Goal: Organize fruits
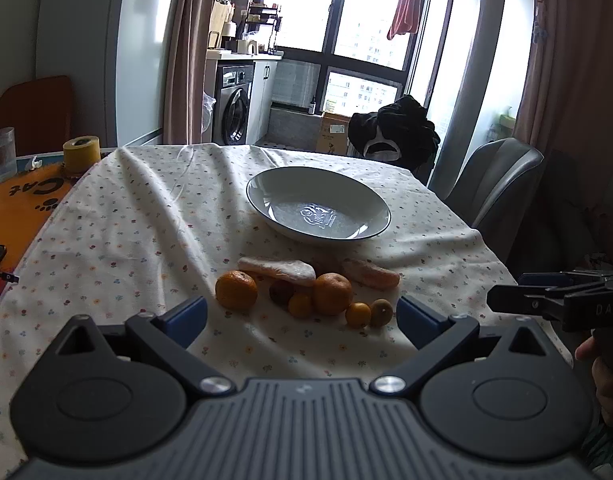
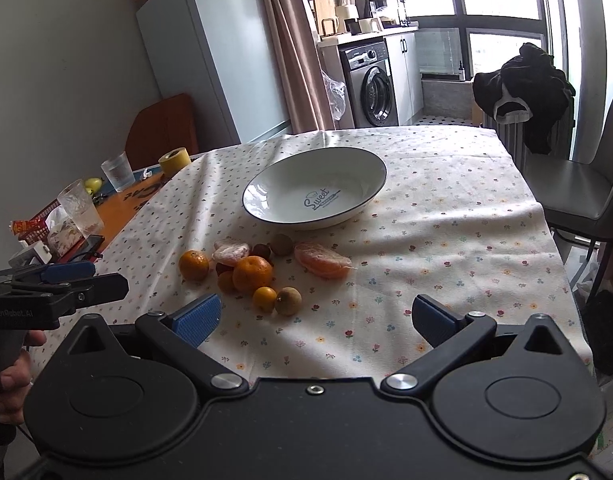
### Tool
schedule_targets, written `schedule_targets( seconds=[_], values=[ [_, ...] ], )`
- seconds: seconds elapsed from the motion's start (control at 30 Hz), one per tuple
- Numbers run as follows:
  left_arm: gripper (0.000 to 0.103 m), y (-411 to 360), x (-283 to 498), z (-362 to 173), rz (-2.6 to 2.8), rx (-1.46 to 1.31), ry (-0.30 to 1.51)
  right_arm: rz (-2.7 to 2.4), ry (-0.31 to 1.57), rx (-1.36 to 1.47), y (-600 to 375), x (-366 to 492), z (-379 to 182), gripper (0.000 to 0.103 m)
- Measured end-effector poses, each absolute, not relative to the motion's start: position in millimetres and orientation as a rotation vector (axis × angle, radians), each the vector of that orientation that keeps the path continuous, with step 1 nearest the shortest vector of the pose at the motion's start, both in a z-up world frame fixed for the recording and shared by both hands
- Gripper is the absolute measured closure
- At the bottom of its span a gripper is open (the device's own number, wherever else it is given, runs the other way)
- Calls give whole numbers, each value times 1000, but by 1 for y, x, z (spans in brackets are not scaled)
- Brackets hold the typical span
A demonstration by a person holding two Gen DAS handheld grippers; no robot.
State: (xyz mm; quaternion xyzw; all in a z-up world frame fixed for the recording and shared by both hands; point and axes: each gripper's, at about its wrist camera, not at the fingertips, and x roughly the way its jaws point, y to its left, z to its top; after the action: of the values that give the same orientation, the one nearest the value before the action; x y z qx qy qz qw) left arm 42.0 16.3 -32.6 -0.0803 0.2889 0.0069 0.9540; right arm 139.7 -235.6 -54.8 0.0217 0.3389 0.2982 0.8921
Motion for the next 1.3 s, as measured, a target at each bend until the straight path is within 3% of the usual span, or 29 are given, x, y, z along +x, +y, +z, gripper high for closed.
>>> schedule_targets(
  seconds=[0.17,0.23,0.57,0.93,1.3],
  values=[
    [7,19,53,-41,2,-170,600,644,700,44,-229,148,-63,2],
    [9,21,57,-45,-3,-174,603,654,710,50,-226,152,-67,9],
    [23,33,79,-62,5,-205,635,680,769,69,-214,171,-84,24],
    [35,54,102,-76,52,-221,665,715,843,87,-196,193,-104,53],
    [37,62,115,-86,52,-212,686,723,893,80,-178,207,-118,61]
  ],
)
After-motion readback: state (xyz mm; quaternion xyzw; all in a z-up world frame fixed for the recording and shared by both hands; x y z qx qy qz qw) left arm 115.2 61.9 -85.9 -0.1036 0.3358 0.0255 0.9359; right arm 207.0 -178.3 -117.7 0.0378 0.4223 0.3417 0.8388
